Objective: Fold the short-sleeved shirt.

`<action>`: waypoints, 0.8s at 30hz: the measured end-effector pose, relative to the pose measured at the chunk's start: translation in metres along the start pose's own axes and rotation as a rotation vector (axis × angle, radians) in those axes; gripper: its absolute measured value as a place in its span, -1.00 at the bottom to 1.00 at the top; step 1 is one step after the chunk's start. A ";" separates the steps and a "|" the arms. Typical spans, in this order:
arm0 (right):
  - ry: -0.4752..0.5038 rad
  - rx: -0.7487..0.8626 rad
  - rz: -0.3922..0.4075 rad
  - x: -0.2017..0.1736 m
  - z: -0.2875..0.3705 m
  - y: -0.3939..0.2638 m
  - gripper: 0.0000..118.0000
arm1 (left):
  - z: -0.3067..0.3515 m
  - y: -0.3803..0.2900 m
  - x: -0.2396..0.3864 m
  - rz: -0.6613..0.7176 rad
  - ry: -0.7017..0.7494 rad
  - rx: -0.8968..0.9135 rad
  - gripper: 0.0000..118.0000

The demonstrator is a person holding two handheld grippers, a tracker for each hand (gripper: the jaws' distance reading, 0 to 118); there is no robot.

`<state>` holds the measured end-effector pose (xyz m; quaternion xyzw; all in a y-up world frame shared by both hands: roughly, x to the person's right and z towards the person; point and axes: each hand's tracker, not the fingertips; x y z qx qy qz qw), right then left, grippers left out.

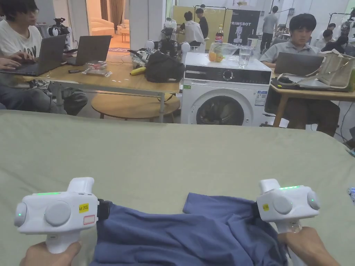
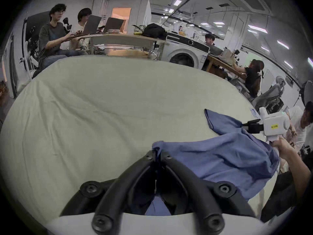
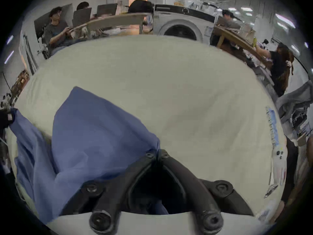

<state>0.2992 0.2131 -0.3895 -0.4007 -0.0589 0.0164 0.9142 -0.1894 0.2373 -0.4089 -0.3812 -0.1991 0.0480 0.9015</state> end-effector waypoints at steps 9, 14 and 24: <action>-0.103 0.254 -0.064 0.033 0.102 0.032 -1.00 | 0.057 0.056 -0.007 -0.020 0.027 0.129 -1.00; -0.146 0.343 -0.091 0.047 0.152 0.045 -1.00 | 0.103 0.092 -0.020 -0.001 0.046 0.222 -1.00; -0.157 0.482 -0.129 0.048 0.240 0.092 -1.00 | 0.181 0.169 -0.021 -0.021 0.103 0.343 -1.00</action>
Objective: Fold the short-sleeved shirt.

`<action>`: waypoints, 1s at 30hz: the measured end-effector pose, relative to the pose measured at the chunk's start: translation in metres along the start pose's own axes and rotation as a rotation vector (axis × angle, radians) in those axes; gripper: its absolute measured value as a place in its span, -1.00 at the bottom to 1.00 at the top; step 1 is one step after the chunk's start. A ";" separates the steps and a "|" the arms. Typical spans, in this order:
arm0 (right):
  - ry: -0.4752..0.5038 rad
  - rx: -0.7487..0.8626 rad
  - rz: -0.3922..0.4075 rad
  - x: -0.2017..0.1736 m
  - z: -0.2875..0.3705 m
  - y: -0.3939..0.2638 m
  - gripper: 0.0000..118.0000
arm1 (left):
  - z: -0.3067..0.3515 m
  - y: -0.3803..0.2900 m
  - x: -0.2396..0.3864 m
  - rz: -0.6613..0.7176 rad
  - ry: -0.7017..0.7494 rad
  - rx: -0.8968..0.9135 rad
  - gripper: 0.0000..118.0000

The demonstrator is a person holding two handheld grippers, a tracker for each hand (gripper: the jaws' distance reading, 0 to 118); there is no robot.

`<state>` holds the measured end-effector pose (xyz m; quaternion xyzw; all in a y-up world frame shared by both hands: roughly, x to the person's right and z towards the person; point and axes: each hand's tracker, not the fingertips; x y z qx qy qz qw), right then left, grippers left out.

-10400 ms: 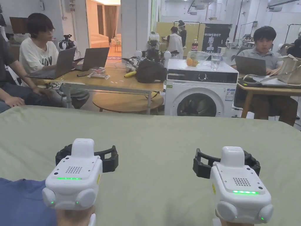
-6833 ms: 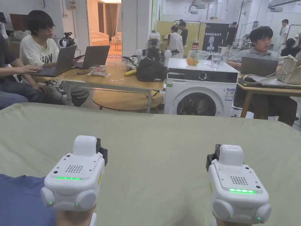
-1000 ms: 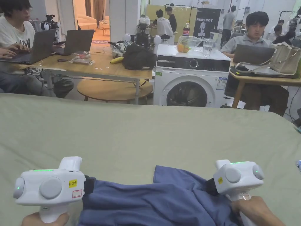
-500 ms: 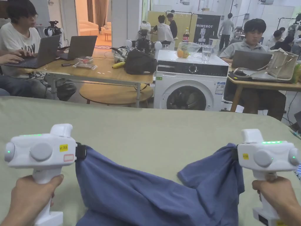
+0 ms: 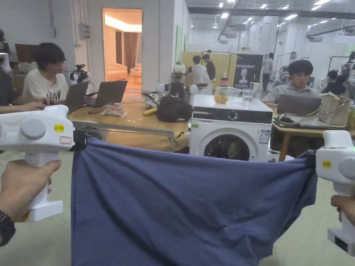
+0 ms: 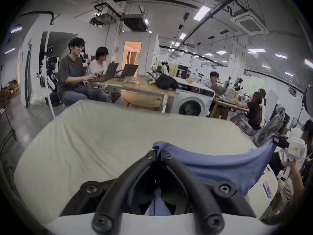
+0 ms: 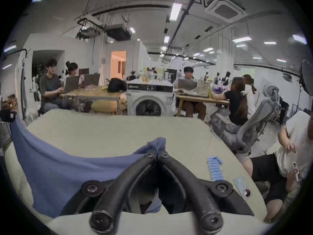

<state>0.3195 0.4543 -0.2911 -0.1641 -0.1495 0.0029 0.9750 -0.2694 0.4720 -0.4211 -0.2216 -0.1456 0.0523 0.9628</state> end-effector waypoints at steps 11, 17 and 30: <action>-0.047 0.110 -0.002 -0.019 -0.001 0.079 -1.00 | -0.018 0.065 0.003 -0.033 0.046 0.023 -1.00; -0.062 0.164 0.021 -0.030 -0.015 0.139 -1.00 | -0.016 0.124 0.002 -0.045 0.071 0.080 -1.00; -0.088 0.312 0.050 -0.044 -0.015 0.226 -1.00 | 0.005 0.210 0.004 -0.060 0.110 0.206 -1.00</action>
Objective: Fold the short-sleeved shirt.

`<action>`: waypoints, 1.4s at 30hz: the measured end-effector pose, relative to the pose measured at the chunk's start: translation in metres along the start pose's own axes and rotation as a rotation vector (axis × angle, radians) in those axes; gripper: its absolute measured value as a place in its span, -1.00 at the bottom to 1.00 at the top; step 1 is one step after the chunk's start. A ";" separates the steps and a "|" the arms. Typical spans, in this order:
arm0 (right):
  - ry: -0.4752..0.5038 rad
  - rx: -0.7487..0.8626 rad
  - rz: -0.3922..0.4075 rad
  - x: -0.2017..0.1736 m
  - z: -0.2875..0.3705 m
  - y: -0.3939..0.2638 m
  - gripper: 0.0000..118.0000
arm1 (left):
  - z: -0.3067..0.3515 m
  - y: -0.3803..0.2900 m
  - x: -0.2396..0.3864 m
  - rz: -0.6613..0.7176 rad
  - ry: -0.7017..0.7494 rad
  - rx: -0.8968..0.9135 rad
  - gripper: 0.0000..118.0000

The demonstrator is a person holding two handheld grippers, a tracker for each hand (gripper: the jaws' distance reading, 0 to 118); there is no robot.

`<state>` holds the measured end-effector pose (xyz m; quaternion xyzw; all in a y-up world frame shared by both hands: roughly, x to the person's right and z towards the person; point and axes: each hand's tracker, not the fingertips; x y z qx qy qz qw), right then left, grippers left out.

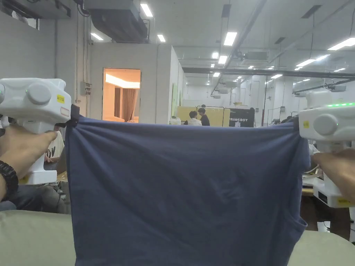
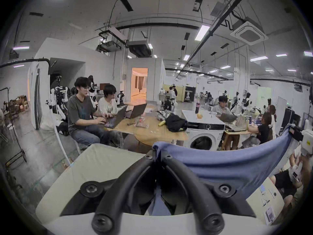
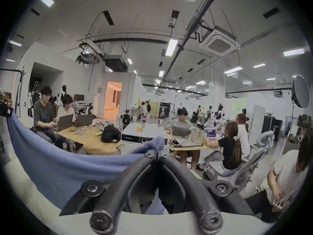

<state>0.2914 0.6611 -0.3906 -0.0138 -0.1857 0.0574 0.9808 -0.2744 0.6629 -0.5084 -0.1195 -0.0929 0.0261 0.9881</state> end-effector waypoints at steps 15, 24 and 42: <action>0.013 -0.152 0.017 0.003 0.072 -0.153 -1.00 | 0.023 -0.165 -0.013 0.017 -0.053 -0.157 -1.00; 0.028 -0.215 0.031 0.019 0.181 -0.217 -1.00 | 0.110 -0.247 -0.015 0.045 -0.079 -0.176 -1.00; 0.110 -0.550 0.097 0.021 0.282 -0.363 -1.00 | 0.200 -0.425 -0.037 0.078 -0.122 -0.465 -1.00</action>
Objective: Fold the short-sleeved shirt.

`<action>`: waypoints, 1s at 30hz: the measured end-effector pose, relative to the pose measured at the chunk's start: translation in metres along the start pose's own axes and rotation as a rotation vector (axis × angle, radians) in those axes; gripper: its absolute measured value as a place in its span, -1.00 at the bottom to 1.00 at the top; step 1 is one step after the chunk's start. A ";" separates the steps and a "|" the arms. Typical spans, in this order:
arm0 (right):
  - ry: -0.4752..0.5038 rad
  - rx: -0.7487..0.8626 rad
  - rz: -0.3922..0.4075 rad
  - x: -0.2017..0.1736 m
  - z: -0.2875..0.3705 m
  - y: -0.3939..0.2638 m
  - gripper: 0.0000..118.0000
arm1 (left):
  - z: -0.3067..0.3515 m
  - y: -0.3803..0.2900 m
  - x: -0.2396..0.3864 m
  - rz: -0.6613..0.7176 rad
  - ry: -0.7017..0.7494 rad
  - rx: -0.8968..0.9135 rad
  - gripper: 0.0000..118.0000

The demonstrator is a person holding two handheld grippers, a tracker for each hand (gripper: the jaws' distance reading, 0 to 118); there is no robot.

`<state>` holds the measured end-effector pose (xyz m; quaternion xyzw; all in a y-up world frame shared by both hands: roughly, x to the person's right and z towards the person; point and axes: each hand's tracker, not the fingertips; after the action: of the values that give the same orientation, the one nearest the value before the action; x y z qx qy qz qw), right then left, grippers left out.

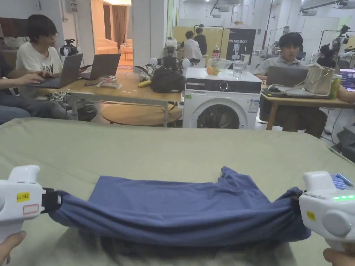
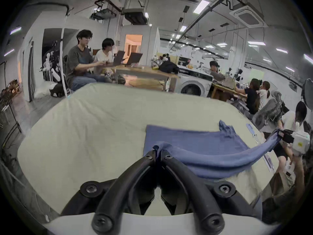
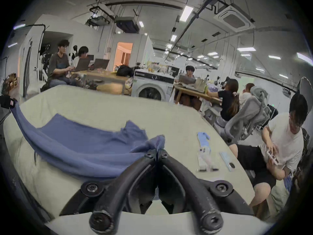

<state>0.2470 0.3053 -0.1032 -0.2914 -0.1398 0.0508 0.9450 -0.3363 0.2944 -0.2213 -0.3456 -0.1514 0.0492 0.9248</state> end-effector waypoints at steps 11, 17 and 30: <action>0.028 -0.317 0.030 -0.007 -0.035 -0.088 -1.00 | -0.033 -0.069 -0.022 0.018 0.025 -0.330 -1.00; 0.048 -0.428 0.054 -0.013 -0.056 -0.111 -1.00 | -0.063 -0.090 -0.029 0.024 0.026 -0.441 -1.00; -0.063 -0.150 -0.041 -0.032 -0.020 -0.070 -0.04 | -0.024 -0.060 0.006 0.014 0.022 -0.063 -0.43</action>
<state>0.2234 0.2313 -0.0873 -0.3566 -0.1789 0.0299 0.9165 -0.3236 0.2352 -0.1977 -0.3761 -0.1400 0.0472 0.9147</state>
